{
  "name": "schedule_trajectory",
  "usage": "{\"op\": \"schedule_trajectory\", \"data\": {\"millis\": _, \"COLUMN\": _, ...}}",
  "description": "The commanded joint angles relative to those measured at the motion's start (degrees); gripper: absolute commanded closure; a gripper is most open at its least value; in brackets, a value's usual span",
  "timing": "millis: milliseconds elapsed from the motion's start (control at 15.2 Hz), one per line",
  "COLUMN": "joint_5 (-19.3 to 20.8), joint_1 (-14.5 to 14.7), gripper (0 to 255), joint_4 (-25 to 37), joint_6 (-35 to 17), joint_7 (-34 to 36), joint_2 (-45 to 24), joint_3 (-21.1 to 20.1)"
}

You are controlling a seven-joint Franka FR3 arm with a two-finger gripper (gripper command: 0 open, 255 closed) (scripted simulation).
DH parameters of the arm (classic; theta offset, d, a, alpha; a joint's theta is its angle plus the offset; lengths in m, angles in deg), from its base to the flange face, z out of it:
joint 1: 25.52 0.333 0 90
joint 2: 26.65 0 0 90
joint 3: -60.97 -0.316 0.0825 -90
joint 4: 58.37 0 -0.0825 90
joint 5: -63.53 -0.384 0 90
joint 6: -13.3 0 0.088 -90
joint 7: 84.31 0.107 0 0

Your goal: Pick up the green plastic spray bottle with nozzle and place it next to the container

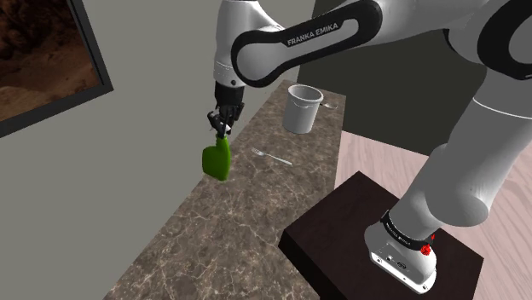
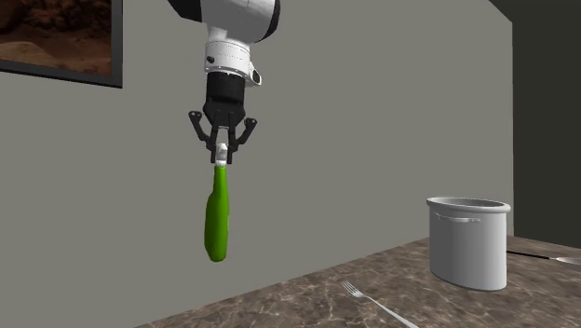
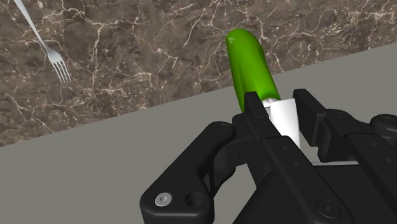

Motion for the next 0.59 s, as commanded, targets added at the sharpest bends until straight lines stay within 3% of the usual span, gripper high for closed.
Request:
{"op": "schedule_trajectory", "data": {"millis": 0, "joint_5": -0.2, "joint_1": -0.1, "gripper": 255, "joint_4": 1.1, "joint_6": 1.6, "joint_7": -0.1, "joint_2": 0.5, "joint_3": 0.0}}
{"op": "schedule_trajectory", "data": {"millis": 528, "joint_5": -0.7, "joint_1": -0.2, "gripper": 255, "joint_4": 5.3, "joint_6": 7.4, "joint_7": -0.3, "joint_2": 2.2, "joint_3": 0.0}}
